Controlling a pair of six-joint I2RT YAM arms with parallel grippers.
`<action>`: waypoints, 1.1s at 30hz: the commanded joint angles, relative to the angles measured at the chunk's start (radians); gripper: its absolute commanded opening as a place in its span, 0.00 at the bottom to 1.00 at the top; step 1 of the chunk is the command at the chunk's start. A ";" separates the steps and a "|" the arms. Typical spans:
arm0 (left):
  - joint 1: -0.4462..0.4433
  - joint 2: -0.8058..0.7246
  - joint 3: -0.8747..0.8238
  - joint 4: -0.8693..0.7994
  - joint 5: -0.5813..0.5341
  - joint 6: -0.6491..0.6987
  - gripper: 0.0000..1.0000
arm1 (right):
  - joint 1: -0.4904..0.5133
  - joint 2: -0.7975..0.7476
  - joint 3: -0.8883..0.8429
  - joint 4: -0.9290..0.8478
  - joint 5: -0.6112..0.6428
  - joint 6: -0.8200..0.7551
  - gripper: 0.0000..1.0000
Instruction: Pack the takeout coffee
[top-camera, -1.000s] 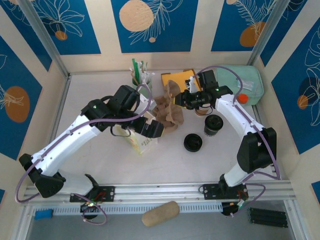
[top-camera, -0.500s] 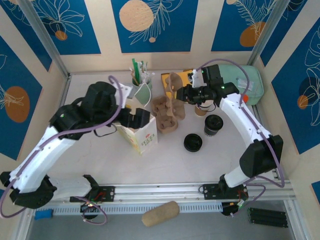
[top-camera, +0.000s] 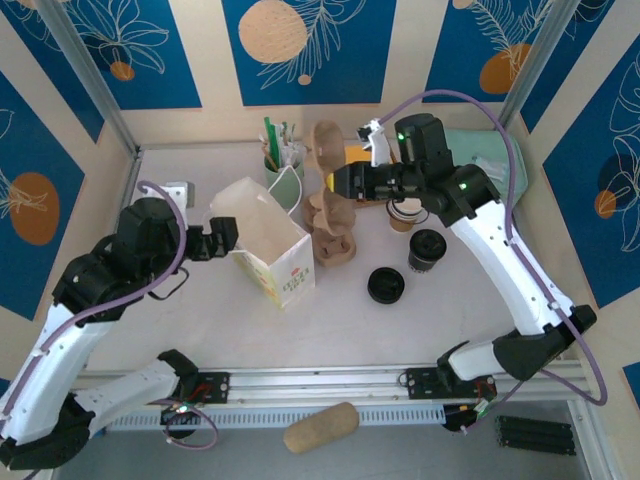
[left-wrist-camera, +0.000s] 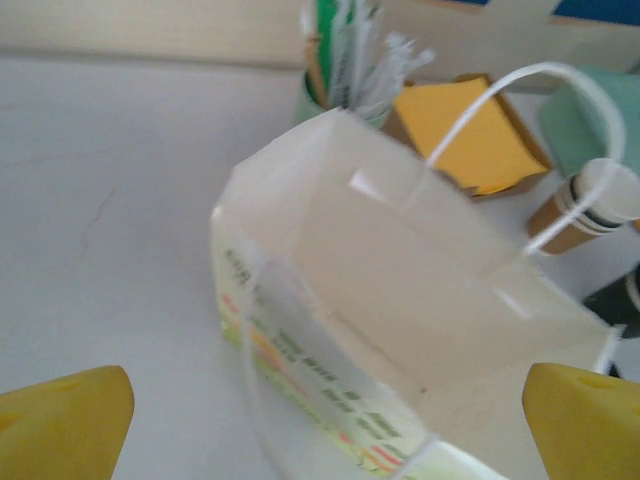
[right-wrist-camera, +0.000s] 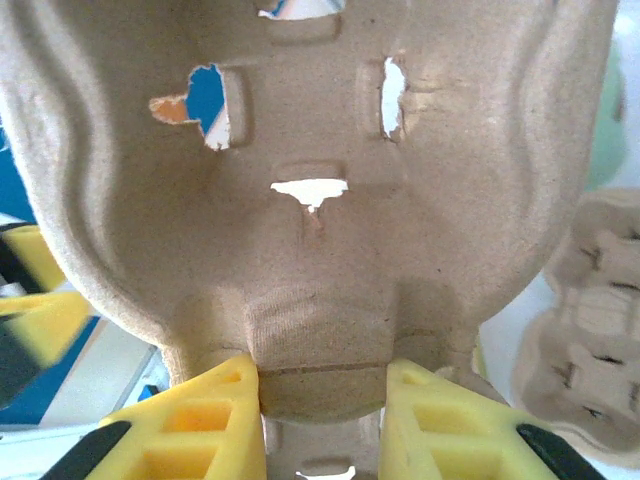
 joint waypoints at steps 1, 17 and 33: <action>0.058 -0.036 -0.065 0.031 0.024 -0.036 0.99 | 0.091 0.008 0.099 -0.051 0.082 -0.061 0.27; 0.226 -0.084 -0.175 0.131 0.137 -0.007 0.84 | 0.379 0.468 0.736 -0.387 0.354 -0.257 0.27; 0.263 -0.118 -0.236 0.201 0.281 0.001 0.57 | 0.391 0.658 0.912 -0.509 0.389 -0.249 0.27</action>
